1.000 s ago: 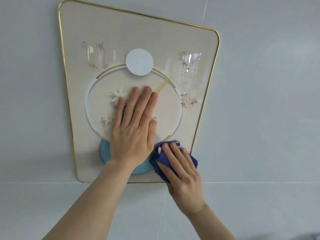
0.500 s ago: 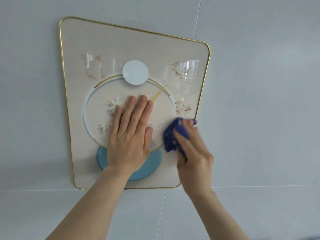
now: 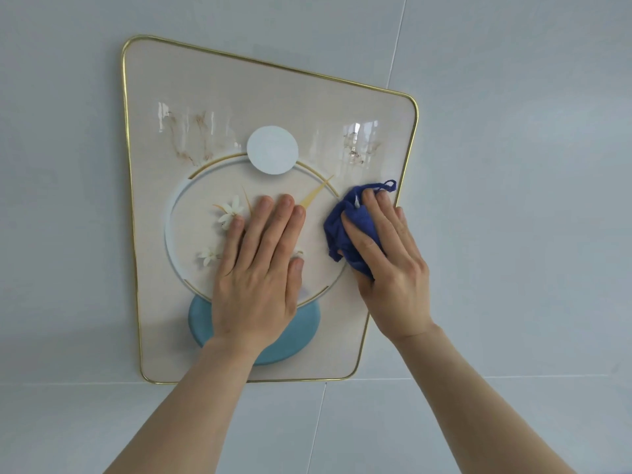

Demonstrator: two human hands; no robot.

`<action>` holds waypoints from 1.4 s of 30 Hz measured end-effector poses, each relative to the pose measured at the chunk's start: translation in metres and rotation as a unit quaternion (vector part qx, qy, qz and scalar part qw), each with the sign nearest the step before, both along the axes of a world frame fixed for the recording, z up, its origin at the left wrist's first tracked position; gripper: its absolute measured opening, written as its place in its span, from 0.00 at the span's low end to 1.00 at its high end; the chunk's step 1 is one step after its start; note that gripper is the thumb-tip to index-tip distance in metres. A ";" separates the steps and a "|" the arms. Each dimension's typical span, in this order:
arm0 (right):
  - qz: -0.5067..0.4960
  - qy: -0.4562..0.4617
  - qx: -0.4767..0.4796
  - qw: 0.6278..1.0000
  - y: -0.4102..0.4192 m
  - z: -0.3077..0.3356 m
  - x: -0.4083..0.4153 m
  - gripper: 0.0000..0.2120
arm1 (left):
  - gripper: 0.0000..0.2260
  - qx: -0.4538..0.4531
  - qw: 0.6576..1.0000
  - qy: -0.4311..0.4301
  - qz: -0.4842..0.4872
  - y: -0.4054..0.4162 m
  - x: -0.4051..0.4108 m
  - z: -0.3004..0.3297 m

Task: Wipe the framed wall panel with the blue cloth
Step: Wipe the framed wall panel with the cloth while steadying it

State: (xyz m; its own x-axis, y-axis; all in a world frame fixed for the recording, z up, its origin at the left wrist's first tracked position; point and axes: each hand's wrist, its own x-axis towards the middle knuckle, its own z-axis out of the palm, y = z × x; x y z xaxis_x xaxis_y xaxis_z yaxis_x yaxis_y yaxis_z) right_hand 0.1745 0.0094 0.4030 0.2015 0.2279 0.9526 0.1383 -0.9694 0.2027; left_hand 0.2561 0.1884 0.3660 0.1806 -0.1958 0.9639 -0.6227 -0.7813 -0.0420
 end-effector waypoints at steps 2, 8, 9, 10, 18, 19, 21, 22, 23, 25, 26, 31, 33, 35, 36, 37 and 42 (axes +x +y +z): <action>0.011 -0.012 0.036 0.999 0.001 0.015 0.002 0.19 | 0.26 -0.002 1.000 -0.001 -0.004 0.000 -0.001 0.000; 0.035 -0.046 0.128 0.990 0.012 0.046 0.008 0.20 | 0.27 0.000 1.000 0.006 0.000 0.000 -0.003 0.001; 0.037 -0.050 0.141 0.988 0.015 0.040 0.008 0.19 | 0.27 -0.001 1.000 0.006 0.000 0.001 -0.003 0.001; 0.037 -0.054 0.150 0.986 0.018 0.033 0.008 0.18 | 0.27 0.000 1.000 0.005 -0.001 0.001 -0.003 0.001; -0.008 -0.014 0.106 0.994 0.010 -0.006 -0.007 0.19 | 0.26 -0.002 1.000 0.011 -0.013 0.000 -0.007 0.004; -0.017 -0.009 0.095 0.995 0.008 -0.006 -0.009 0.19 | 0.26 -0.003 1.000 0.015 -0.020 0.000 -0.008 0.004; -0.035 0.002 0.072 0.997 0.005 -0.013 -0.013 0.19 | 0.26 -0.008 0.999 0.024 -0.029 0.001 -0.012 0.006; -0.046 0.008 0.062 0.997 0.004 -0.019 -0.016 0.18 | 0.26 -0.011 0.999 0.028 -0.029 0.002 -0.014 0.007; -0.057 0.015 0.055 0.997 0.002 -0.025 -0.020 0.18 | 0.26 -0.011 0.999 0.032 -0.028 0.002 -0.016 0.008; -0.072 0.043 0.045 0.996 0.001 -0.036 -0.030 0.19 | 0.26 -0.007 0.999 0.038 -0.029 0.004 -0.021 0.010; -0.079 0.062 0.037 0.994 0.002 -0.037 -0.036 0.19 | 0.26 -0.004 0.999 0.041 -0.028 0.005 -0.023 0.010; -0.046 0.130 0.109 0.984 0.016 -0.014 -0.064 0.10 | 0.27 -0.003 0.997 0.067 -0.029 0.007 -0.039 0.019; -0.021 0.112 0.206 0.972 0.021 0.005 -0.070 0.10 | 0.28 0.002 0.997 0.075 -0.021 0.009 -0.044 0.024; 0.001 0.066 0.282 0.957 0.025 0.032 -0.069 0.11 | 0.30 0.006 0.997 0.073 -0.011 0.010 -0.047 0.031; 0.010 0.039 0.302 0.953 0.028 0.047 -0.066 0.12 | 0.30 0.013 0.998 0.068 -0.006 0.010 -0.048 0.035; 0.018 0.013 0.309 0.951 0.031 0.061 -0.062 0.13 | 0.32 0.021 0.998 0.064 -0.004 0.010 -0.048 0.040; 0.026 -0.077 0.261 0.962 0.044 0.099 -0.030 0.16 | 0.40 0.041 0.996 0.082 -0.002 0.008 -0.036 0.054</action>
State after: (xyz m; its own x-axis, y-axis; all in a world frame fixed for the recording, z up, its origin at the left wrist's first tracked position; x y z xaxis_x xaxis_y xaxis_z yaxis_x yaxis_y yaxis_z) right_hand 0.1440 0.0538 0.5022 0.0506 -0.2828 0.9579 0.1964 -0.9375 -0.2871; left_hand 0.2198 0.1959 0.4202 0.3337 -0.2729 0.9023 -0.6291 -0.7773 -0.0024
